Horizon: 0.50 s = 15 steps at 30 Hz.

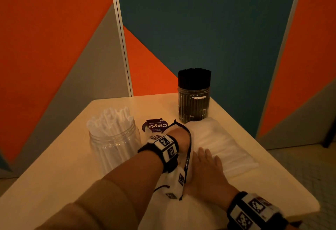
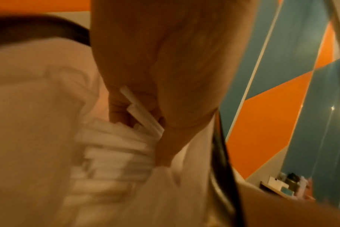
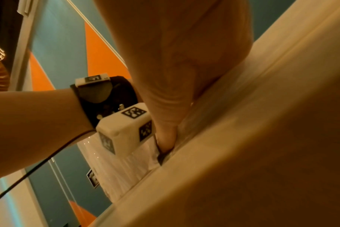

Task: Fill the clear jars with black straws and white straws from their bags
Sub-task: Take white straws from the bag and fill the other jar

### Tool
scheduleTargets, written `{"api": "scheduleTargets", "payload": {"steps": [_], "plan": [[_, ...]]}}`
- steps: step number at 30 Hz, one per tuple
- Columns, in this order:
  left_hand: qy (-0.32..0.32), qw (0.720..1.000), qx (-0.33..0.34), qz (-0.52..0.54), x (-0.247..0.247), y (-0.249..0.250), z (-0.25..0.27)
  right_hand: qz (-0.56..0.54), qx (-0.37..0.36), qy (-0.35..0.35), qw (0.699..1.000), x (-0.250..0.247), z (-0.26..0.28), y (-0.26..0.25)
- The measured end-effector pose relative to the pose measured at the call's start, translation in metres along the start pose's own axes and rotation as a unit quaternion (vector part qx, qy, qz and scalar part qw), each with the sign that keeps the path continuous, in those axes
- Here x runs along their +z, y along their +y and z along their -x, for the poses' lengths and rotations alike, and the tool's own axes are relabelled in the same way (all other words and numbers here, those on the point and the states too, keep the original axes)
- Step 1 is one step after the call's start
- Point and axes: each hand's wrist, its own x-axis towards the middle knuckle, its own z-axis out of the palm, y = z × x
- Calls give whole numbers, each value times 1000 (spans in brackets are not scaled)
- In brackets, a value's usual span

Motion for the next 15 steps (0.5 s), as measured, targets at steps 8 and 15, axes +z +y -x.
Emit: {"api": "scheduleTargets", "payload": {"steps": [8, 15], "plan": [[-70, 994, -18, 87, -18, 2, 14, -15, -3, -4, 1000, 0, -2, 0], [-23, 994, -13, 108, -15, -2, 44, -29, 3, -2, 1000, 1, -2, 0]]}}
